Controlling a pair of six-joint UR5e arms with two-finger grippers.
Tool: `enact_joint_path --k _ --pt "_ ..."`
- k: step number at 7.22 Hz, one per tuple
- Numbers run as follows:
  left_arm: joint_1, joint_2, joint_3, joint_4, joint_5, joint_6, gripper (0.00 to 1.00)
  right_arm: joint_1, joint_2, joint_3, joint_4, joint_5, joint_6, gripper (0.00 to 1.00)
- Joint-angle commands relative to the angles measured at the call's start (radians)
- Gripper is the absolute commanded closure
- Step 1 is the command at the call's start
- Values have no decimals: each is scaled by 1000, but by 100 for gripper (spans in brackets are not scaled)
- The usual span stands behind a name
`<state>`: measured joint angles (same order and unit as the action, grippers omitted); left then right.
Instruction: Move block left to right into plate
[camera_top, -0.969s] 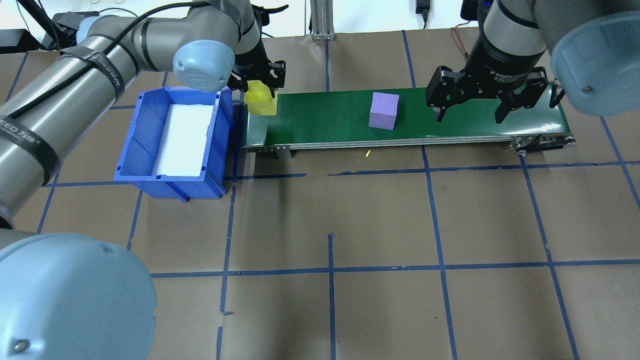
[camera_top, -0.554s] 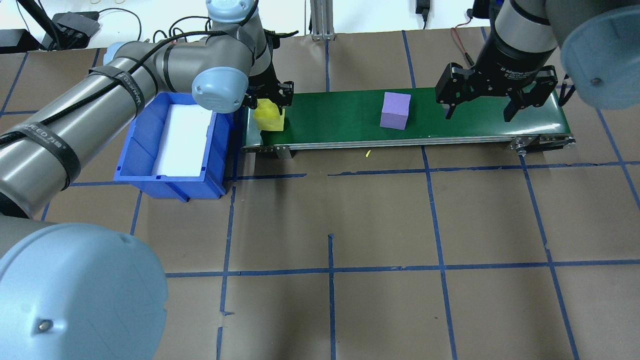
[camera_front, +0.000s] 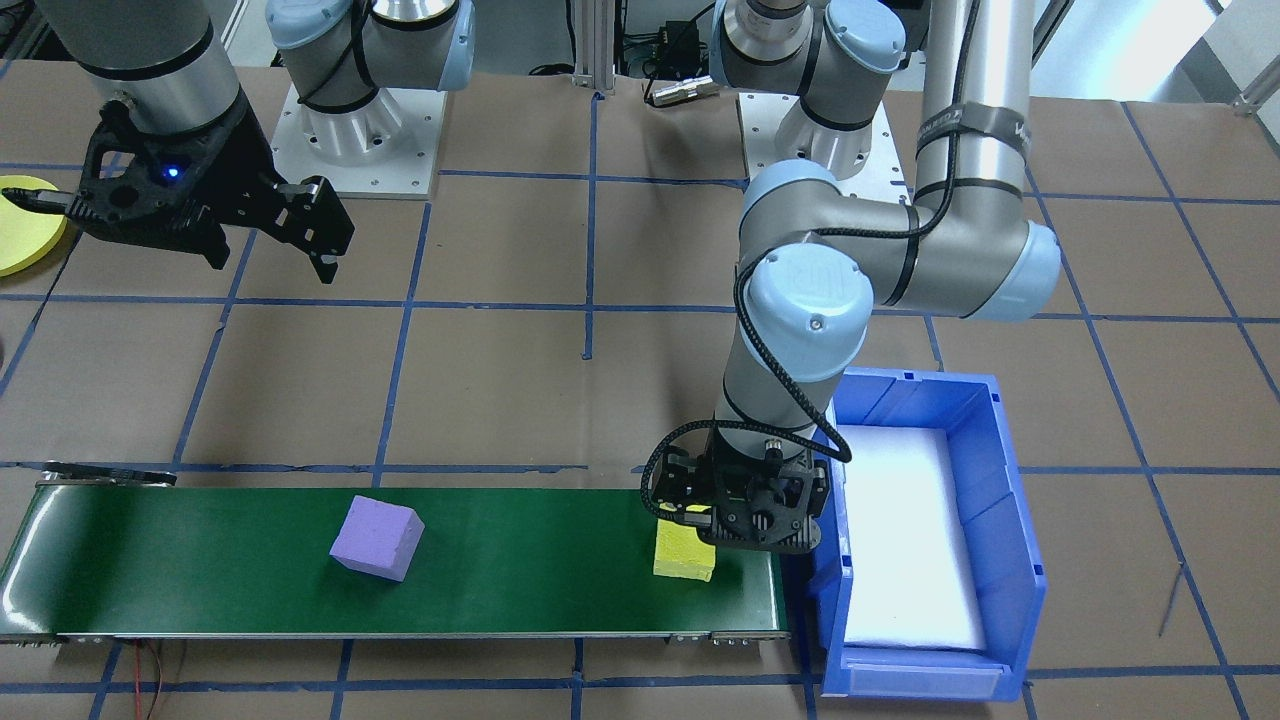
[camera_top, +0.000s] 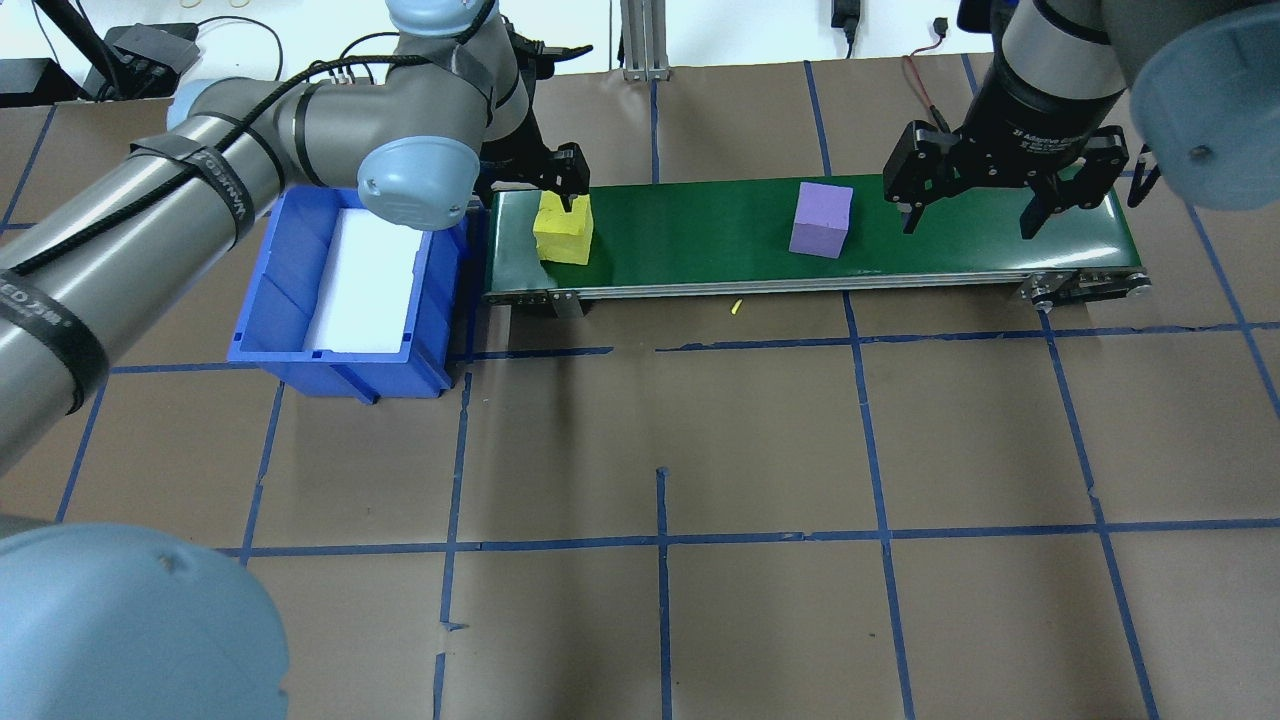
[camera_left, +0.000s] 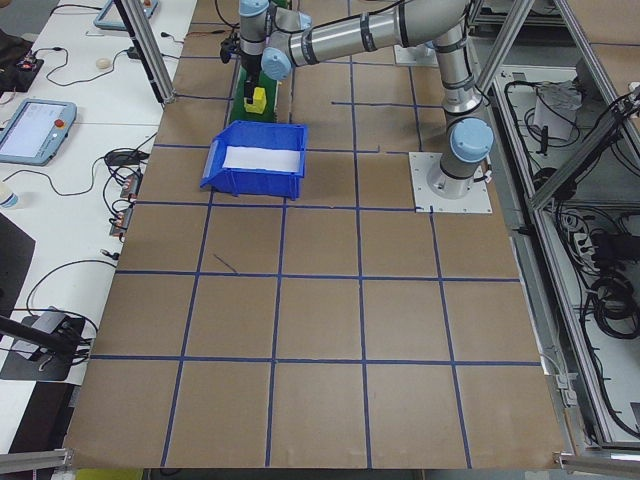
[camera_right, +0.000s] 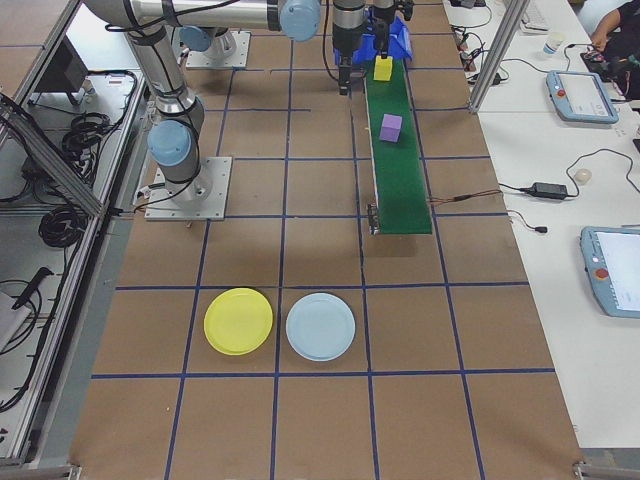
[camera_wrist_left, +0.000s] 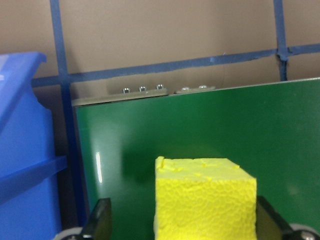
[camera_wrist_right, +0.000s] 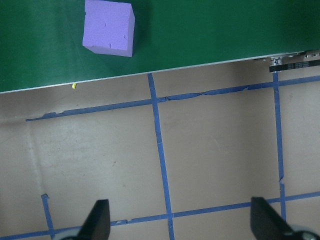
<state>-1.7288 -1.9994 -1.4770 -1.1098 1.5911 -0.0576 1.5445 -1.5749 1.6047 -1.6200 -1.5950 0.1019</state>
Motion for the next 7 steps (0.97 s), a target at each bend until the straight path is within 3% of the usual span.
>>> enact_joint_path --k 1,2,4,7 --pt "40 205 -25 -201 23 -8 0 -7 3 3 2 0 1 0" --pt "85 284 -31 -299 23 -7 0 -7 3 3 2 0 1 0" --pt "179 364 -23 -340 9 31 0 -7 3 4 3 0 2 0" --pt "195 427 -42 -485 23 52 0 -10 3 0 -1 -3 -2 0"
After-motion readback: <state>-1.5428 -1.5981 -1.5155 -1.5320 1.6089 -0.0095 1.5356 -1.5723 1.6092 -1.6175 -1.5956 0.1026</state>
